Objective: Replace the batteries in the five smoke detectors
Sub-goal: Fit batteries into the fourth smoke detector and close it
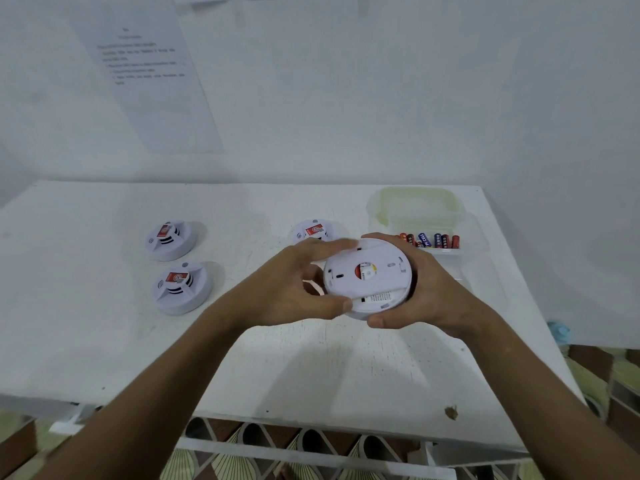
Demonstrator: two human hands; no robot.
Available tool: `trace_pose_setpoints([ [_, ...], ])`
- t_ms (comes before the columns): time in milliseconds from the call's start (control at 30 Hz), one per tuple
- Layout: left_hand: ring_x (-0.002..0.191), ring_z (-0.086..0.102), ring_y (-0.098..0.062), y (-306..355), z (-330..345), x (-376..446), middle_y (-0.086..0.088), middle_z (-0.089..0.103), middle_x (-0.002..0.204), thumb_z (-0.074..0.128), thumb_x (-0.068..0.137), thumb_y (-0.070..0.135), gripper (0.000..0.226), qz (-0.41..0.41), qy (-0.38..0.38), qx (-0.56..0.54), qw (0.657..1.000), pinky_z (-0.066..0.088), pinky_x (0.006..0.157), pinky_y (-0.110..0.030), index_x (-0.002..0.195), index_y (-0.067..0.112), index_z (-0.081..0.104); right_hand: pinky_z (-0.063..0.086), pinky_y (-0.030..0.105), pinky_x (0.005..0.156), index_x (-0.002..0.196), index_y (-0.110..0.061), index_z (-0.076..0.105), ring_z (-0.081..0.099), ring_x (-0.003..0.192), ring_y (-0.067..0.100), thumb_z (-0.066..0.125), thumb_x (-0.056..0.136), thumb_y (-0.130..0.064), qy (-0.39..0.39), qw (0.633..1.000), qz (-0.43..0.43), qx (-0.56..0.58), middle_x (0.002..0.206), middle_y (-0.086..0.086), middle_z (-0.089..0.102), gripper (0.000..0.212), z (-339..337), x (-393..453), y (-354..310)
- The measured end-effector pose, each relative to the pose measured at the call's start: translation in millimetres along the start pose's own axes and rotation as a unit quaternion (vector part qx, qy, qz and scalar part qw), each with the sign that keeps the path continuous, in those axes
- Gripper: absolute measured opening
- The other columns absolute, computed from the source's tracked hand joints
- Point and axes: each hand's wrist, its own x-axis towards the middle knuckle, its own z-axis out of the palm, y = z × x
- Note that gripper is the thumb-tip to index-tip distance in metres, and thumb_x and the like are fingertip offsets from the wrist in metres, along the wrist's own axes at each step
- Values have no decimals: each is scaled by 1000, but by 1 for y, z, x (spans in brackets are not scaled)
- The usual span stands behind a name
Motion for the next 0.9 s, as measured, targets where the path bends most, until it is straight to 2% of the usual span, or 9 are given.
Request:
trace_pose_setpoints([
  [67, 91, 69, -21, -5, -1, -3, 12, 61, 124, 81, 69, 31, 86, -19, 9, -34, 999, 59, 75, -32, 145, 33, 40, 57, 28, 82, 131, -30, 52, 58, 117, 10, 92, 47, -14, 18, 1000, 1, -4, 125, -9, 61, 94, -1, 1, 2],
  [167, 84, 70, -21, -11, -2, -5, 3, 71, 110, 78, 78, 13, 71, -23, 5, -38, 999, 58, 83, -38, 138, 35, 48, 57, 28, 84, 131, -30, 48, 55, 119, 9, 91, 45, -25, 25, 1000, 4, -16, 128, -10, 56, 97, 2, 3, 4],
  [267, 83, 69, -28, -15, -4, -8, 0, 75, 98, 73, 80, 2, 63, -11, 23, -39, 999, 58, 78, -37, 128, 39, 56, 51, 20, 92, 133, -34, 44, 49, 119, 3, 91, 44, -38, 35, 987, -6, -157, 129, -14, 46, 100, 7, 10, 1],
  [367, 77, 67, -21, -18, -9, -11, 4, 74, 90, 75, 79, 4, 66, -1, 53, -17, 998, 55, 68, -26, 128, 42, 53, 45, 17, 94, 136, -29, 40, 42, 118, 8, 83, 42, -57, 43, 955, -18, -294, 126, -13, 35, 107, 13, 17, -4],
  [500, 76, 64, -14, -23, -13, -14, 5, 70, 93, 80, 77, 12, 69, 13, 79, -28, 996, 53, 67, -23, 136, 33, 52, 36, 28, 98, 139, -49, 21, 33, 118, 7, 92, 56, -41, 10, 937, -10, -349, 126, -22, 35, 110, 19, 23, -10],
  [600, 81, 61, -16, -26, -17, -18, 6, 64, 95, 83, 72, 20, 72, 16, 95, -22, 995, 56, 71, -26, 134, 37, 52, 35, 21, 94, 132, -58, 22, 36, 115, -3, 92, 59, -35, -9, 949, -7, -316, 124, -37, 35, 103, 21, 26, -8],
  [700, 94, 57, -4, -31, -20, -23, 15, 55, 107, 80, 67, 36, 76, -2, 108, 38, 993, 53, 77, -15, 128, 56, 41, 41, 8, 82, 132, -47, 30, 46, 115, -6, 92, 55, -29, -6, 976, 3, -217, 123, -31, 48, 100, 27, 29, -8],
  [767, 108, 53, 3, -34, -20, -26, 22, 51, 123, 82, 65, 40, 80, -4, 96, 39, 995, 49, 84, -11, 129, 58, 36, 49, 12, 78, 131, -36, 35, 55, 110, -2, 92, 57, -15, -8, 992, 4, -129, 116, -27, 56, 96, 31, 31, -8],
  [900, 123, 55, -10, -37, -23, -30, 16, 54, 138, 85, 71, 30, 88, 7, 43, -28, 999, 50, 101, -35, 145, 37, 38, 56, 23, 81, 131, -26, 37, 62, 113, 7, 85, 57, 1, -12, 1000, -5, -2, 115, -25, 62, 92, 43, 33, -6],
])
